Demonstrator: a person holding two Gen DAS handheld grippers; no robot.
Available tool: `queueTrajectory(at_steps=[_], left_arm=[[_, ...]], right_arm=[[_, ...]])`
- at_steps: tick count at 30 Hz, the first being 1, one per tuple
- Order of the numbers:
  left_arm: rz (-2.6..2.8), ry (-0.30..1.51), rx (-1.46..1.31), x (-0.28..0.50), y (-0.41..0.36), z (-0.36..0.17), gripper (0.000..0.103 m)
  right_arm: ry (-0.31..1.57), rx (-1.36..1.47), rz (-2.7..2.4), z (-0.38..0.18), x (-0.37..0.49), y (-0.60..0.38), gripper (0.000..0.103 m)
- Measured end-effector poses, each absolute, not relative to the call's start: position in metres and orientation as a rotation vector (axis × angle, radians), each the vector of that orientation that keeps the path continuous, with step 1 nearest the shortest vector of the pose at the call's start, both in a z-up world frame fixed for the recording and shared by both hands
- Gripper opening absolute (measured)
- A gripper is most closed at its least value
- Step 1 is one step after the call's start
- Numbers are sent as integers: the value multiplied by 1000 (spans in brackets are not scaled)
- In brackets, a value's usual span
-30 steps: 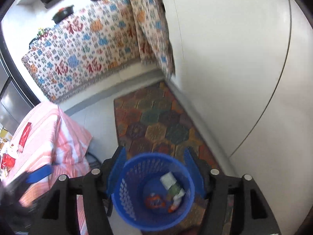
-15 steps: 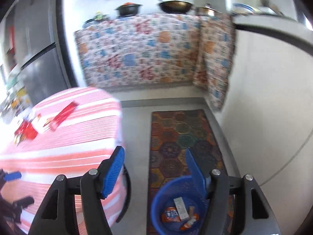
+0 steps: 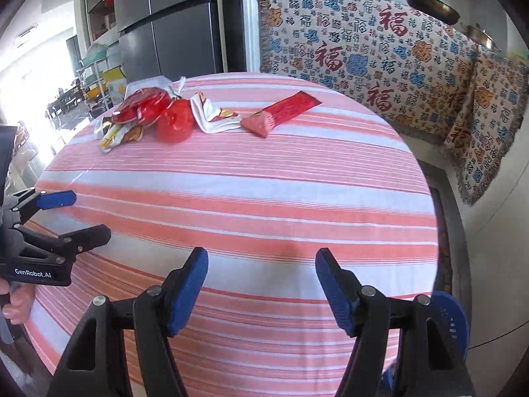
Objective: Collect trash
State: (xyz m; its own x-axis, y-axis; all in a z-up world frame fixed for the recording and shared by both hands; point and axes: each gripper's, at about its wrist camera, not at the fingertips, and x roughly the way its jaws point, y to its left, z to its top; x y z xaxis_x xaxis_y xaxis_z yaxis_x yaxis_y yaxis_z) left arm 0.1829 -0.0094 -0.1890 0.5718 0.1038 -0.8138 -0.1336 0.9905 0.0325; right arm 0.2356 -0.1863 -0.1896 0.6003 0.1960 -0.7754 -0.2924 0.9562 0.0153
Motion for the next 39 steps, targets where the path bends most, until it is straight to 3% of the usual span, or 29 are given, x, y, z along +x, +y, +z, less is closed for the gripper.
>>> queueTrajectory(at_steps=[22,32,39], left_arm=[[129,970,-33,178,-1,-188,103],[230,896,-141,204,129,-135,102],[136,928,-188,274,170,-148,102]], right_arm=[[895,-134,283,-200,252,-172,77],[895,-135,287,-200,255,-171,77],[895,-136,291,-200,255,-170,77]])
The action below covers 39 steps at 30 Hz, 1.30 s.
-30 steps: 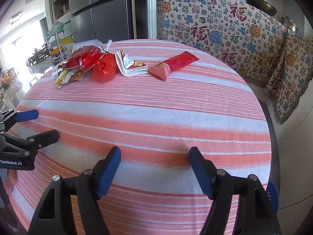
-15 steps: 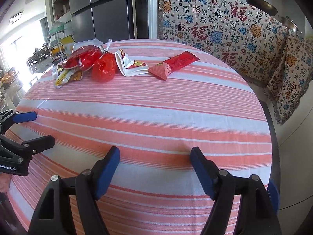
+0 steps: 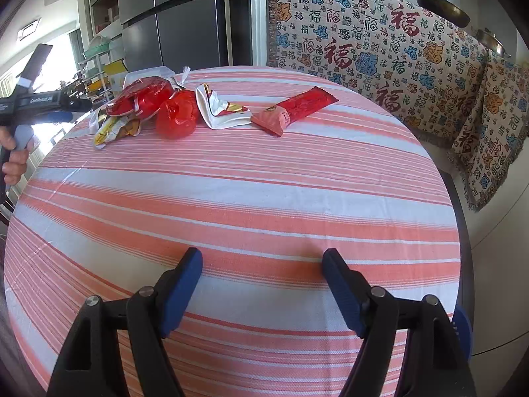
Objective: Collect trash
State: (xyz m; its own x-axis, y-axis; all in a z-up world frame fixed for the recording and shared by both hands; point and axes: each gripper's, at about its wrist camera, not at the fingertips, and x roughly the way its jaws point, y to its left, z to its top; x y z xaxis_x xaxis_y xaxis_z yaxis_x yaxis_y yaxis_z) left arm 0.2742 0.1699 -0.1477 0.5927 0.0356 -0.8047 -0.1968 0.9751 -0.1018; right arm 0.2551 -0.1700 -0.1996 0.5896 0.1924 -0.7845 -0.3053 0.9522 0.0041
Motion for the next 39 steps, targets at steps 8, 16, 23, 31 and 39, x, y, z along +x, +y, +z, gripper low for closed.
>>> queueTrajectory(at_steps=[8,16,23,31,39], left_arm=[[48,1003,27,310,136,-167,72],[132,957,-189,269,153,-153,46],[186,946,-234,182,105,-137,46],[163,936,-184,155,40,-155,52],[214,934,-76,157,27,-182,92]], right_arm=[[891,-134,299,-200,254,-170,78],[891,-135,298,-200,254,-170,78],[891,-135,299,-200,254,-171,78],[889,-131,303,-200,253,-171,78],[915,-27,304,-190,274,-187,76]])
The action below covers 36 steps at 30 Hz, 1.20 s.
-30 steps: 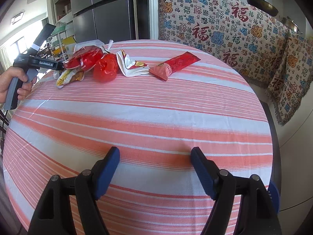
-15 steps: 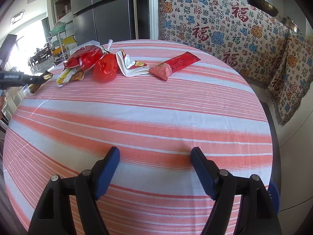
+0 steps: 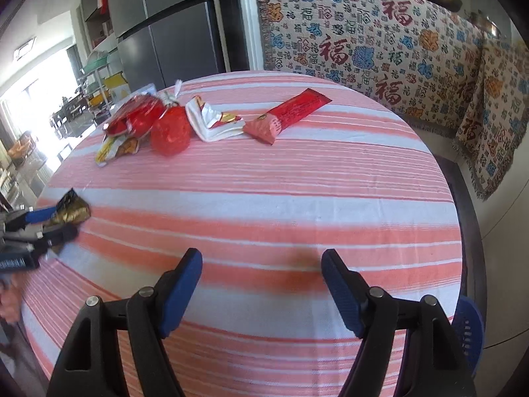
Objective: Collect trash
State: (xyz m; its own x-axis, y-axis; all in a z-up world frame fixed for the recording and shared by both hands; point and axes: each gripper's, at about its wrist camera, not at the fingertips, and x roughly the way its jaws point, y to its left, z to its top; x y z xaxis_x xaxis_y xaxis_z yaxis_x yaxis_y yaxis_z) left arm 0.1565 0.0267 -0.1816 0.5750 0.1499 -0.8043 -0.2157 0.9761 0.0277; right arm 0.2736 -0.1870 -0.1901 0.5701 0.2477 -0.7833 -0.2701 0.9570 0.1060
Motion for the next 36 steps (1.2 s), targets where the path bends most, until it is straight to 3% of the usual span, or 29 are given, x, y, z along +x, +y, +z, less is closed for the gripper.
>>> queueTrajectory(at_steps=[2,9,14,15,16,18,22,30,33,36], left_arm=[[219,931,-82,157,27,-184,98],[206,934,-67,163,25,-187,102],[201,936,-66,164,24,-187,103],[201,936,-66,165,25,-187,103],[201,936,-66,165,24,-187,103],[201,937,-64,165,24,-187,103],[204,938,-64,166,24,-187,103],[206,938,-64,166,25,-187,103],[205,938,-63,166,25,-187,103],[196,939,-56,164,24,-187,103]], right_arm=[[927,34,269,-181,297,-197,76],[1016,223,173,-173,404,-202,75],[1092,208,121,-190,452,-177,64],[1107,200,103,-193,456,-176,57],[1118,200,98,-196,459,-176,40],[1137,217,147,-197,459,-178,27],[1145,96,194,-176,440,-181,19],[1249,-280,378,-153,327,-161,19],[1230,-252,404,-161,295,-167,22],[1149,-156,354,-172,277,-186,61]])
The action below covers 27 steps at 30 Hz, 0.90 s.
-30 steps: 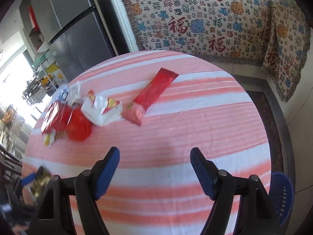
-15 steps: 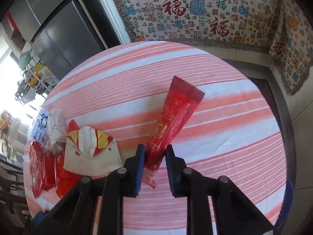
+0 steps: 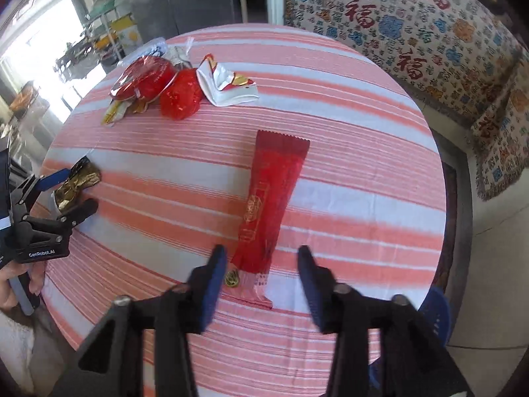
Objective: Collect trash
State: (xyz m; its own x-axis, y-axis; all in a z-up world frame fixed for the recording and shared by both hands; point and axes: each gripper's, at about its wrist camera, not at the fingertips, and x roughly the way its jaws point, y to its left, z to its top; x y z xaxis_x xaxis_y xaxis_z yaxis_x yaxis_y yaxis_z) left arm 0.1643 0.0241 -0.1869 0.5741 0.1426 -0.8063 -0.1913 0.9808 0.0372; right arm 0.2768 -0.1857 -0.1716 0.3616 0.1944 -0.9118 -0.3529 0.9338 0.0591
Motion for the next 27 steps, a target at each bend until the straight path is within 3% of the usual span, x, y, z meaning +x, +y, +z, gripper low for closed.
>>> queueTrajectory(at_steps=[3,9,17,27], left_arm=[[183,942,-50,162,23,-187,103],[120,954,-30,157,25,-185,103],[6,992,-64,137,33,-176,102],[-4,1034,-61,159,24,-162,102]], right_arm=[[1118,-57,319,-189,263,-195,65],[974,-138,264,-199,239,-169,83],[935,-118,281,-200,230,-172,84],[1155,56,334,-161,293,-190,83]])
